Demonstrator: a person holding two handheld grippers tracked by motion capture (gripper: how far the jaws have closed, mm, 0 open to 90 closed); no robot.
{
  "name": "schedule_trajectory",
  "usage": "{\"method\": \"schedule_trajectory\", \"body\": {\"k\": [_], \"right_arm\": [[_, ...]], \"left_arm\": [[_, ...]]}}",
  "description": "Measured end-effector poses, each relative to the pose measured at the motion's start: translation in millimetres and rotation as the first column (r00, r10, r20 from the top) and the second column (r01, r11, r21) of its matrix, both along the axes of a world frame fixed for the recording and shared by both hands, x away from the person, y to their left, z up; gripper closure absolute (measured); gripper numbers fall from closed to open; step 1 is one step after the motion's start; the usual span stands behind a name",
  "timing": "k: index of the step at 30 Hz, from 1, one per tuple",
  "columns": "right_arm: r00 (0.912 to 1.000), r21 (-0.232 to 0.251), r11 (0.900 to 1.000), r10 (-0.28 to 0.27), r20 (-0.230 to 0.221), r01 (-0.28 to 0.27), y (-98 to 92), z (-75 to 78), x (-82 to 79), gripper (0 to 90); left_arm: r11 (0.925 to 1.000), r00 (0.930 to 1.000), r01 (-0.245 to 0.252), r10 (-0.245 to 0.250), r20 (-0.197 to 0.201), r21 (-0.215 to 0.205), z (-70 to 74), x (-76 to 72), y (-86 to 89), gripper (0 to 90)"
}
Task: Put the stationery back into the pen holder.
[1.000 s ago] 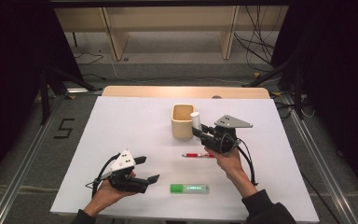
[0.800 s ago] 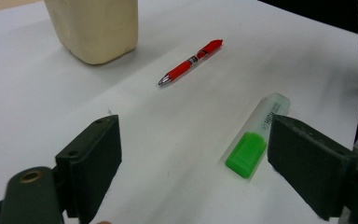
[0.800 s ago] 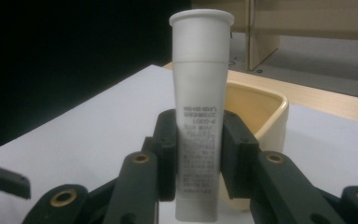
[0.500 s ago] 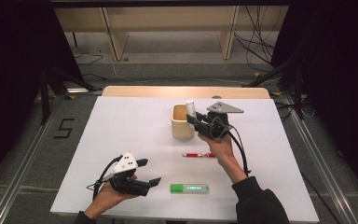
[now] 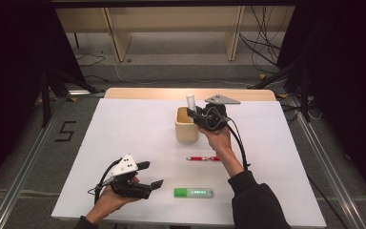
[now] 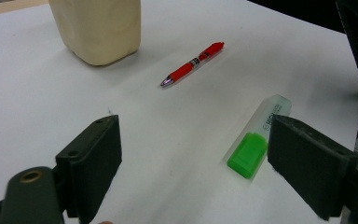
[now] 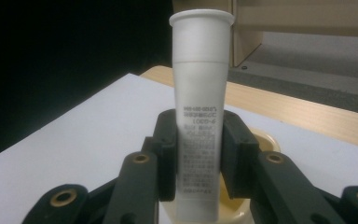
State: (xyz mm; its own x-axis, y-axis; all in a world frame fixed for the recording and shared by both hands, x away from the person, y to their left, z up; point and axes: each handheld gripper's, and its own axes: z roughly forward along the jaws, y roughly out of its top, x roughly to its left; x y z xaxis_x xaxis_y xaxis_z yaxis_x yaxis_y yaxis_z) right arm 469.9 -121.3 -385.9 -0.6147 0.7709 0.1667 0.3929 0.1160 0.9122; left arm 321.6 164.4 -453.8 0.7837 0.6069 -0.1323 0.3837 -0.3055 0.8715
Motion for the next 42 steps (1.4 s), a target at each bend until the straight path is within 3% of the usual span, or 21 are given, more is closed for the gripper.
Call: {"method": "schedule_trajectory", "body": {"k": [19, 42], "right_arm": [[0.9986, -0.024, 0.999, -0.045, -0.027, 0.044, 13.9, -4.7, 24.7, 70.7], [0.9962, -0.049, 0.998, -0.042, -0.076, 0.039, 32.7, -22.2, 31.8, 70.5]], "left_arm": [[0.9999, 0.9999, -0.015, 0.015, 0.0, -0.001, -4.3, 3.1, 4.2, 17.5], [0.9999, 0.9999, -0.009, 0.009, -0.008, 0.005, -5.8, 3.4, 2.6, 17.7]]}}
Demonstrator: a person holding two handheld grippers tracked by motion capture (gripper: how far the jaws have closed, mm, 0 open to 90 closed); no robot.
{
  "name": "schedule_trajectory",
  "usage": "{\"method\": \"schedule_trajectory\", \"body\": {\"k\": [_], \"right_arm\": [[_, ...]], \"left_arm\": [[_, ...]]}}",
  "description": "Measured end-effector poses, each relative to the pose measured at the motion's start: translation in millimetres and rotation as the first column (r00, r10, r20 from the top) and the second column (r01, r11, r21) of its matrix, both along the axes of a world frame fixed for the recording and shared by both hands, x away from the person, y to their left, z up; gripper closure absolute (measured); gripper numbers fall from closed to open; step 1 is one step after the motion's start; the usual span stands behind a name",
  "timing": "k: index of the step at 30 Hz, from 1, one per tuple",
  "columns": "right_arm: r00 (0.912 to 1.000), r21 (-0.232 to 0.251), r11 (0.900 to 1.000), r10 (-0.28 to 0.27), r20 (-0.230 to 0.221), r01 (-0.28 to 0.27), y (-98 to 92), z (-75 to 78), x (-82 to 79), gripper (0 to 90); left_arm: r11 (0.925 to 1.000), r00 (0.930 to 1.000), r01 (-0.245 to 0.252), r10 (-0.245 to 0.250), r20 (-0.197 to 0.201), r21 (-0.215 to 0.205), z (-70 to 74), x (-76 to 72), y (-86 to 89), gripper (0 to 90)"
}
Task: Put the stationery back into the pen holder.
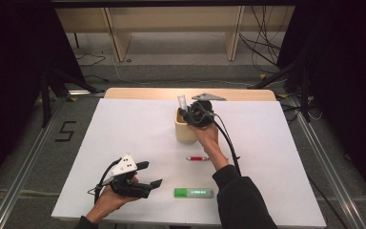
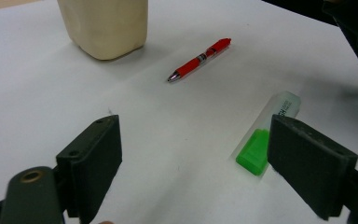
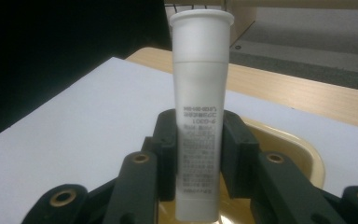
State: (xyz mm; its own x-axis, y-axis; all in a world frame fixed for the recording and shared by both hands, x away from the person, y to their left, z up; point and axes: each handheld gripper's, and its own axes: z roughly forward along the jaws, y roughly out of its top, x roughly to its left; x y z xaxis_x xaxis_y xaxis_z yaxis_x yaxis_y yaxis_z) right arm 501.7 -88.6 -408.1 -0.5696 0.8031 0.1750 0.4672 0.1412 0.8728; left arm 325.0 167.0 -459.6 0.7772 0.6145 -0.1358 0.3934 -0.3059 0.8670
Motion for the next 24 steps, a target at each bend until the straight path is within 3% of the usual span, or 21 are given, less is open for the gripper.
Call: {"method": "schedule_trajectory", "body": {"k": [11, 18, 24], "right_arm": [[0.9998, -0.006, 1.0, 0.016, -0.014, -0.016, 6.9, -4.2, -1.7, 69.6], [0.9996, 0.063, 0.998, 0.015, -0.024, -0.013, -1.1, 5.6, -4.0, 48.1], [0.9993, 0.088, 0.995, 0.036, -0.003, -0.036, -13.9, 19.0, -11.5, 44.6]], "left_arm": [[1.0, 1.0, -0.002, 0.002, 0.003, 0.008, -0.7, 0.6, 0.8, 17.8], [1.0, 1.0, -0.003, 0.003, 0.002, 0.007, -1.0, 0.7, 0.6, 17.8], [0.9999, 1.0, -0.004, 0.004, 0.001, 0.011, -1.6, 0.3, -0.6, 17.8]]}}
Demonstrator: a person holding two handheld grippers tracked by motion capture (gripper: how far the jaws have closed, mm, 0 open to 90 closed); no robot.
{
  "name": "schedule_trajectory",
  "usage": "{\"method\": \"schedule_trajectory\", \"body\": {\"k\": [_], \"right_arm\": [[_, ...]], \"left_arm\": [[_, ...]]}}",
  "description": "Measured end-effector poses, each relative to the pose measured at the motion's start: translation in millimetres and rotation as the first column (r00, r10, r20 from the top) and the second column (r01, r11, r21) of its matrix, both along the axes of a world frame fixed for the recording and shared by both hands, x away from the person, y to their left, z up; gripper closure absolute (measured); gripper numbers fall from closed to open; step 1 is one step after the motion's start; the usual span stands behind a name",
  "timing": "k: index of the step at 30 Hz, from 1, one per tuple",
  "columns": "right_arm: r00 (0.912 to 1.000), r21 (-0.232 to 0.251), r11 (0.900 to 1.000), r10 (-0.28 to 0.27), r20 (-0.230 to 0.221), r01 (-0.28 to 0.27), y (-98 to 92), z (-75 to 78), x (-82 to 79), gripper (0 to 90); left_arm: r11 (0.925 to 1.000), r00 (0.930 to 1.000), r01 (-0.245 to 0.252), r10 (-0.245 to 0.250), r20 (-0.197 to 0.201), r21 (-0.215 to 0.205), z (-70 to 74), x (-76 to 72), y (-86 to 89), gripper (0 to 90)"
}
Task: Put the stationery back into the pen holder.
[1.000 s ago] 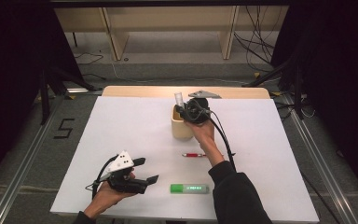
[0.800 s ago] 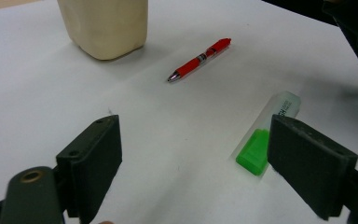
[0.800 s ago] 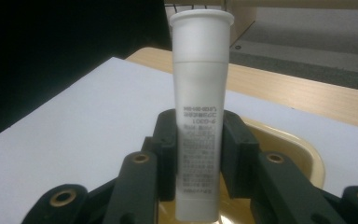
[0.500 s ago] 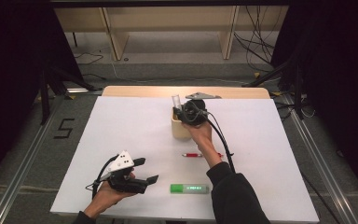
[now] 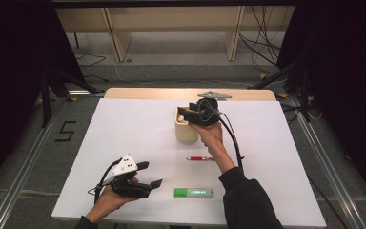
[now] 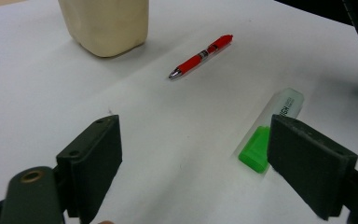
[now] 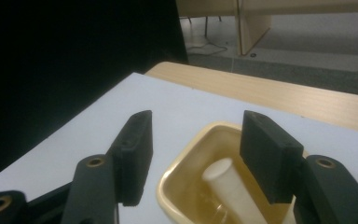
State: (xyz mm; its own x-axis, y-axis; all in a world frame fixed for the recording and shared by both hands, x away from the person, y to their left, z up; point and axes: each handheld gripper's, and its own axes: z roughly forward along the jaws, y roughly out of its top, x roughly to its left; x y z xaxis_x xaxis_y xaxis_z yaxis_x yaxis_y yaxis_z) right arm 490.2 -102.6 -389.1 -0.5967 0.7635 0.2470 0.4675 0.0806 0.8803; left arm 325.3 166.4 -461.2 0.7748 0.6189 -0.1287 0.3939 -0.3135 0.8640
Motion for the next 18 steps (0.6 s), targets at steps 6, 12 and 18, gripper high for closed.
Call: {"method": "schedule_trajectory", "body": {"k": [6, 12, 18], "right_arm": [[0.998, 0.001, 0.999, 0.043, 0.046, -0.043, -13.2, 12.1, -18.4, 42.0], [0.9931, 0.024, 0.994, 0.106, 0.049, -0.107, -26.1, 11.2, -40.4, 39.7], [0.9865, -0.001, 0.988, 0.155, 0.053, -0.155, -40.8, 6.2, -65.9, 35.3]], "left_arm": [[1.0, 1.0, 0.002, -0.002, -0.001, 0.009, -0.9, 0.8, 0.5, 17.7], [0.9998, 1.0, 0.002, -0.002, -0.002, 0.019, -2.1, 0.4, -0.6, 17.8], [0.9997, 1.0, 0.003, -0.003, -0.002, 0.025, -2.5, 0.4, -1.1, 17.8]]}}
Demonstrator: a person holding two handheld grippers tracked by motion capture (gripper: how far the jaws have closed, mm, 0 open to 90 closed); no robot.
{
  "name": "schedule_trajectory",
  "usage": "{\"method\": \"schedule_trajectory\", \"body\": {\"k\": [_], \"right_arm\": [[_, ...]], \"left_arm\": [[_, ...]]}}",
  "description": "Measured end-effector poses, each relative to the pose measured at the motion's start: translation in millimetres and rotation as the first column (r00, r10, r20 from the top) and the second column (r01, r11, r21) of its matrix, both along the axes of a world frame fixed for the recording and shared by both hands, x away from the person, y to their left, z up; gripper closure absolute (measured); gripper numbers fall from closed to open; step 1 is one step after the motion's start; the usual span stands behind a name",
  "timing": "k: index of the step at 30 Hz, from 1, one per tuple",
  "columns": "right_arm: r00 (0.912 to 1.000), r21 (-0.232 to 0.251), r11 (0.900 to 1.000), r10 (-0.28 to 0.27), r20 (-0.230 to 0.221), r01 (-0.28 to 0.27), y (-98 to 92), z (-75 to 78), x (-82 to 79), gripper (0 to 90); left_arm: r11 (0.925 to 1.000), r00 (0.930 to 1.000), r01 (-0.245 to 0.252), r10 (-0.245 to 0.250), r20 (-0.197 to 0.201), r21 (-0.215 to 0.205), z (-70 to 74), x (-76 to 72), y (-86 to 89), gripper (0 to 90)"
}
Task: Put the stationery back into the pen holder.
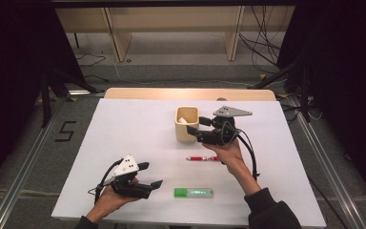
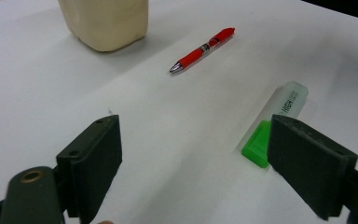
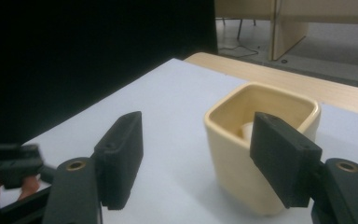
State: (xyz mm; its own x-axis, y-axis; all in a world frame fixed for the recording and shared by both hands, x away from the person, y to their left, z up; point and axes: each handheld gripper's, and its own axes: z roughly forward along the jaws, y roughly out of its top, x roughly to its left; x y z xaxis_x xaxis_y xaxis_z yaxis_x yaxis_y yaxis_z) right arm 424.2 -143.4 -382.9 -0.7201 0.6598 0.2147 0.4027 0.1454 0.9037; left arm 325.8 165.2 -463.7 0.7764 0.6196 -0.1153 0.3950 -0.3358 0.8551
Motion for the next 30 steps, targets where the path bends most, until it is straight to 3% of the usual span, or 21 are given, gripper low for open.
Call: {"method": "schedule_trajectory", "body": {"k": [11, 18, 30], "right_arm": [[0.999, -0.025, 0.999, 0.041, -0.02, -0.041, -23.2, -16.9, -32.0, 33.2], [0.9963, -0.056, 0.996, 0.061, -0.061, -0.064, -26.1, -29.2, -43.0, 32.3], [0.9943, -0.118, 0.988, 0.092, -0.053, -0.098, -21.1, -35.8, -59.2, 31.0]], "left_arm": [[1.0, 1.0, -0.005, 0.005, 0.006, 0.001, 0.2, -0.2, 0.3, 17.7], [0.9999, 1.0, 0.007, -0.007, 0.002, 0.016, -1.2, -0.2, -0.5, 17.8], [0.9989, 0.9996, 0.028, -0.028, -0.007, 0.038, -3.6, -1.1, -3.5, 18.1]]}}
